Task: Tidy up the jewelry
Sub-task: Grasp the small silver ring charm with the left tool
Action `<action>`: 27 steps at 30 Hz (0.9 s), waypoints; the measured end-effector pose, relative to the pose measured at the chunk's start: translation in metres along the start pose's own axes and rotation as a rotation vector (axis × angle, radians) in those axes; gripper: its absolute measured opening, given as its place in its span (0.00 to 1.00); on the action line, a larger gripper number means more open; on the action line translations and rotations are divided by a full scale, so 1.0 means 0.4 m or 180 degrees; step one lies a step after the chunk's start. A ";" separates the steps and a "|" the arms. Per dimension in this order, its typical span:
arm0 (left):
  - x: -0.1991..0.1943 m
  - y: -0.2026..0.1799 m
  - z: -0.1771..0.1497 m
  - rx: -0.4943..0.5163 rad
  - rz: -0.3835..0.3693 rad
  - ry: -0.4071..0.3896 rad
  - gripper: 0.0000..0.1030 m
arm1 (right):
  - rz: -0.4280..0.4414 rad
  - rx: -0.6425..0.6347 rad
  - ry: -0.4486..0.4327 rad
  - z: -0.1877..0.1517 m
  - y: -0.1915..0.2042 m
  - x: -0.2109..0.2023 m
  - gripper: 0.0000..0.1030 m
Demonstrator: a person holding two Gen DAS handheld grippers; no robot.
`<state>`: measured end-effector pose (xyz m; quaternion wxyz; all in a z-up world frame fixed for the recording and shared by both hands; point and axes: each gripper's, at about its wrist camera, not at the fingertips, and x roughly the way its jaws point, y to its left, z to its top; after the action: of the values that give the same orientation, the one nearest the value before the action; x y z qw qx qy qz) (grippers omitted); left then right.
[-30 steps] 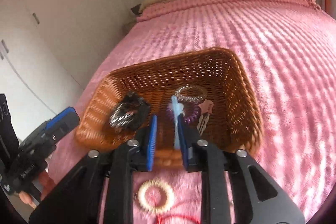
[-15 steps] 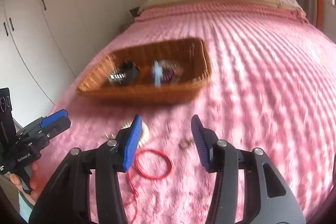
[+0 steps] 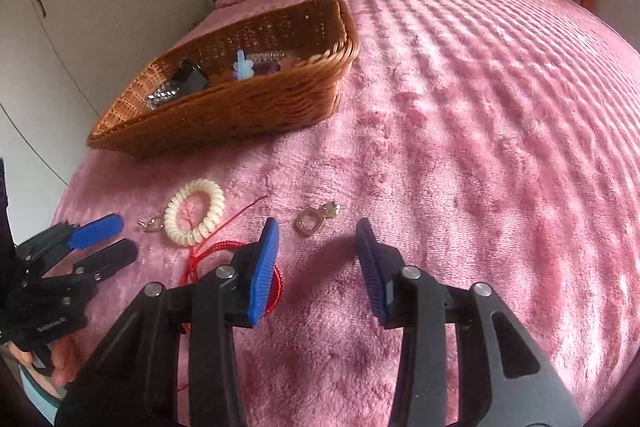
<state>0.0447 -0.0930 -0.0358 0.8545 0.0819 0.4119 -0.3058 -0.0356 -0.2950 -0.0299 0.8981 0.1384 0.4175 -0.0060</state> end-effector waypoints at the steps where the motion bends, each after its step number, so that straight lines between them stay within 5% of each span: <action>1: 0.014 -0.003 0.006 0.0016 0.0021 0.0047 0.37 | -0.0021 -0.0001 0.0026 0.001 0.002 0.009 0.33; 3: 0.035 -0.009 0.011 0.0071 0.0047 0.0128 0.32 | -0.0012 0.0014 0.0031 0.004 0.000 0.016 0.33; 6: 0.029 -0.019 0.005 0.0149 0.0053 0.0070 0.09 | 0.0040 0.0043 0.0019 0.004 -0.005 0.016 0.33; 12: 0.004 -0.030 -0.010 0.0174 0.0182 -0.0035 0.08 | 0.0143 0.0108 -0.0032 0.000 -0.020 0.008 0.33; 16: -0.017 0.006 -0.019 -0.0084 0.0350 -0.0084 0.08 | 0.0205 0.0134 -0.0112 -0.016 -0.031 -0.013 0.33; 22: -0.021 0.072 -0.034 -0.0464 0.0188 -0.0086 0.08 | 0.0089 0.0058 0.0002 -0.001 -0.012 0.010 0.33; 27: -0.013 0.059 -0.036 -0.0390 0.0185 -0.0094 0.09 | -0.0026 0.0139 0.0070 0.035 -0.010 0.041 0.27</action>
<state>0.0467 -0.0659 -0.0438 0.8724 0.0369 0.4146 -0.2562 -0.0151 -0.3009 -0.0345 0.8902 0.1564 0.4276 -0.0173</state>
